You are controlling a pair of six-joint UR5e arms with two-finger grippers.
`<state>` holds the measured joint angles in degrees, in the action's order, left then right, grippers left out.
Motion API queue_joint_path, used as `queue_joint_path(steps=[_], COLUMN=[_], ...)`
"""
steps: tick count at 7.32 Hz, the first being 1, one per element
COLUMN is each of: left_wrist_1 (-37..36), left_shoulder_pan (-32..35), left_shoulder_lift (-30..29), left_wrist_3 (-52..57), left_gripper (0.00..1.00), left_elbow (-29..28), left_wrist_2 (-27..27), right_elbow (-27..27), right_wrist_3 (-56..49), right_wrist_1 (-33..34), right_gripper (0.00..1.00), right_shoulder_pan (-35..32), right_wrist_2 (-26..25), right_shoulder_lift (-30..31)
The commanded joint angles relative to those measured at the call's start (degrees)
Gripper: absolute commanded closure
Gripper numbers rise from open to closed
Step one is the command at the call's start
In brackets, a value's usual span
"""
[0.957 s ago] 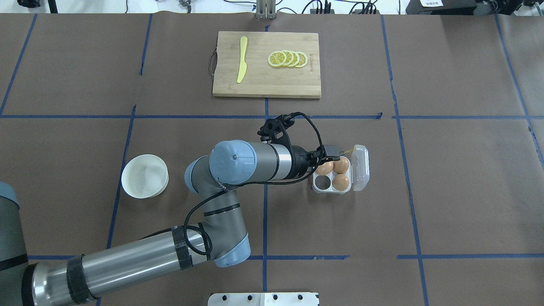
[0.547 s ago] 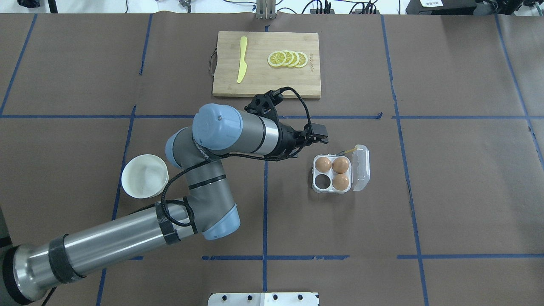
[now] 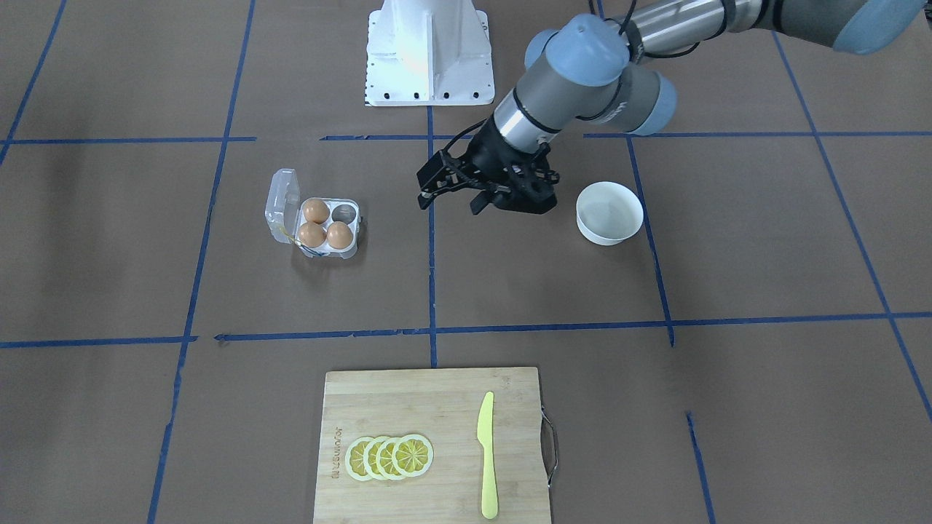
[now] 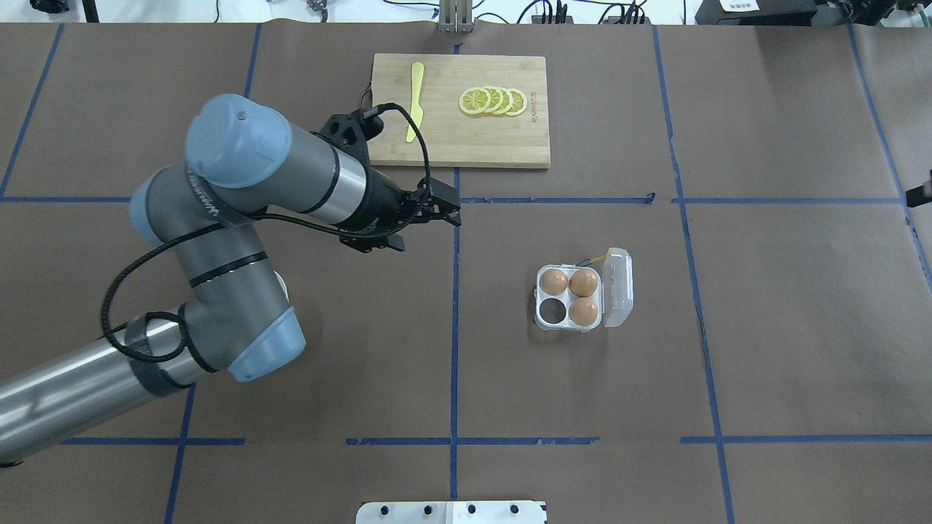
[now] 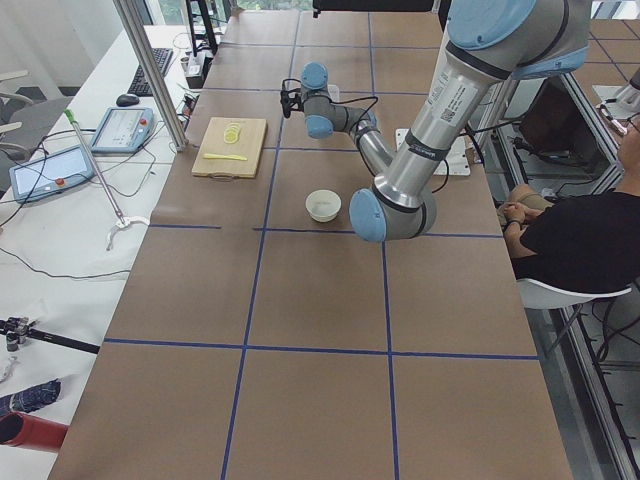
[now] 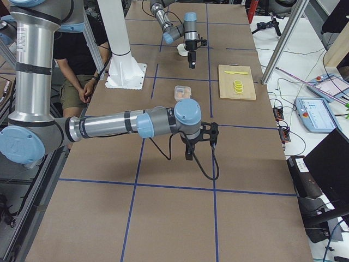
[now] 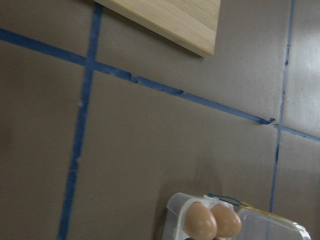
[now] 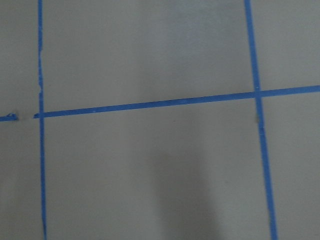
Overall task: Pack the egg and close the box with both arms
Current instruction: 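Withdraw the left arm away while the right arm approaches the carton lid, then push the clear carton lid closed over the eggs with the right gripper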
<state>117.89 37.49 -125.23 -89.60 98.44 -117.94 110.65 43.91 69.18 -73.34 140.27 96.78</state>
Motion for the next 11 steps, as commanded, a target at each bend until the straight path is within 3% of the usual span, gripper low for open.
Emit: queue_joint_path(steps=[1, 2, 5, 7, 9, 11], left_wrist_1=[-16.85, -17.77, -21.47, -21.56, -21.13, -20.77], left_shoulder_pan=[7.56, 12.38, 19.6, 22.88, 27.27, 27.55], left_shoulder_lift=[2.62, 2.88, 10.24, 15.34, 16.42, 17.03], left_wrist_3=[1.36, 2.84, 20.37, 33.73, 41.06, 42.05], left_gripper=[0.0, 0.0, 0.0, 0.0, 0.0, 0.0], left_elbow=[11.12, 12.2, 13.88, 13.45, 10.12, 9.05], left_wrist_2=[-0.71, -0.89, -1.15, -1.33, -4.64, -5.11], right_elbow=[0.27, 0.27, 0.27, -1.57, -5.51, -9.65], right_wrist_3=[21.42, 21.74, 22.09, 24.8, 28.41, 28.69], right_wrist_1=[-14.57, -14.6, -14.6, -14.08, -11.11, -3.66], right_gripper=[0.74, 1.0, 1.0, 1.0, 1.0, 1.0], right_shoulder_pan=[14.83, 19.59, 28.58, 34.37, 38.42, 39.5], right_wrist_2=[-6.73, -8.33, -10.27, -15.08, -17.9, -19.15], right_shoulder_lift=[-1.41, -2.12, -5.45, -11.06, -21.67, -33.7])
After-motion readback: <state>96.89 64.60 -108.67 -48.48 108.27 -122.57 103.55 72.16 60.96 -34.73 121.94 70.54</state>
